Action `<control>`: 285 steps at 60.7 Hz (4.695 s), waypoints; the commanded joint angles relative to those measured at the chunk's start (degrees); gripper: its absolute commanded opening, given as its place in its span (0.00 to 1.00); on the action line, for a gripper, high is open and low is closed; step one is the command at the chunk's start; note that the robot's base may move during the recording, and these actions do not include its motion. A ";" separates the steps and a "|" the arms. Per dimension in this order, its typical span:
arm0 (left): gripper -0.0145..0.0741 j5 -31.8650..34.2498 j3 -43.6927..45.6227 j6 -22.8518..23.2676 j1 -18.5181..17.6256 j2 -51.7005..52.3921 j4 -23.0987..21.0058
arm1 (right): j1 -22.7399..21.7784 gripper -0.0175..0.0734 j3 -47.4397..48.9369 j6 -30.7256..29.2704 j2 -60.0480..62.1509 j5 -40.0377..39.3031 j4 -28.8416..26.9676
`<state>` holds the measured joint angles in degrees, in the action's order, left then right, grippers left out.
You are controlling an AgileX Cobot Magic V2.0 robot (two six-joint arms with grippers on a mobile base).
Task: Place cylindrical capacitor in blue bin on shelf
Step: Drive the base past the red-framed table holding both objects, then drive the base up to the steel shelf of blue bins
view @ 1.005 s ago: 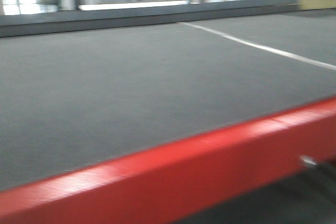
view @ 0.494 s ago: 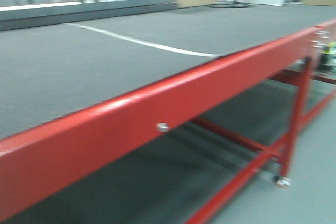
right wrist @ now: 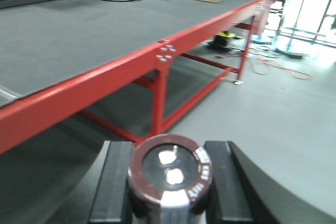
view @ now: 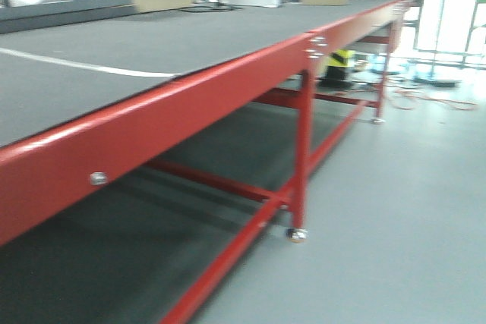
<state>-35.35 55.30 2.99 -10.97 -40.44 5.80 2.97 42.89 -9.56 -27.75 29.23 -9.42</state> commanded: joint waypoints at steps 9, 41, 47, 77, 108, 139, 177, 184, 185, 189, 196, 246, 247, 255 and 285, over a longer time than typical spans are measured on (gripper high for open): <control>0.04 1.81 0.03 0.02 -0.42 0.30 -0.04 | 0.11 0.01 0.51 -0.25 0.29 -1.32 0.01; 0.04 1.81 0.03 0.02 -0.42 0.30 -0.04 | 0.11 0.01 0.51 -0.25 0.29 -1.32 0.01; 0.04 1.81 0.03 0.02 -0.42 0.30 -0.04 | 0.11 0.01 0.51 -0.25 0.29 -1.32 0.01; 0.04 1.81 0.03 0.02 -0.42 0.30 -0.04 | 0.11 0.01 0.51 -0.25 0.29 -1.32 0.01; 0.04 1.81 0.03 0.02 -0.42 0.30 -0.04 | 0.11 0.01 0.51 -0.25 0.29 -1.32 0.01; 0.04 1.81 0.03 0.02 -0.42 0.30 -0.04 | 0.11 0.01 0.51 -0.25 0.29 -1.32 0.01; 0.04 1.81 0.03 0.02 -0.42 0.30 -0.04 | 0.11 0.01 0.51 -0.25 0.29 -1.32 0.01; 0.04 1.81 0.03 0.02 -0.42 0.30 -0.04 | 0.11 0.01 0.51 -0.25 0.29 -1.32 0.01; 0.04 1.81 0.03 0.02 -0.42 0.30 -0.04 | 0.11 0.01 0.51 -0.25 0.29 -1.32 0.01; 0.04 1.81 0.03 0.02 -0.42 0.30 -0.04 | 0.11 0.01 0.51 -0.25 0.29 -1.32 0.01; 0.04 1.81 0.03 0.02 -0.42 0.30 -0.04 | 0.11 0.01 0.51 -0.25 0.29 -1.32 0.01; 0.04 1.81 0.03 0.02 -0.42 0.30 -0.04 | 0.11 0.01 0.51 -0.25 0.29 -1.32 0.01; 0.04 1.81 0.03 0.02 -0.42 0.30 -0.04 | 0.11 0.01 0.51 -0.25 0.29 -1.32 0.01; 0.04 1.81 0.03 0.02 -0.42 0.30 -0.04 | 0.11 0.01 0.51 -0.25 0.29 -1.32 0.01; 0.04 1.81 0.03 0.02 -0.42 0.30 -0.04 | 0.11 0.01 0.51 -0.25 0.29 -1.32 0.01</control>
<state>-35.26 55.30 2.99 -10.97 -40.44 5.90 2.97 42.89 -9.55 -27.66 29.23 -9.42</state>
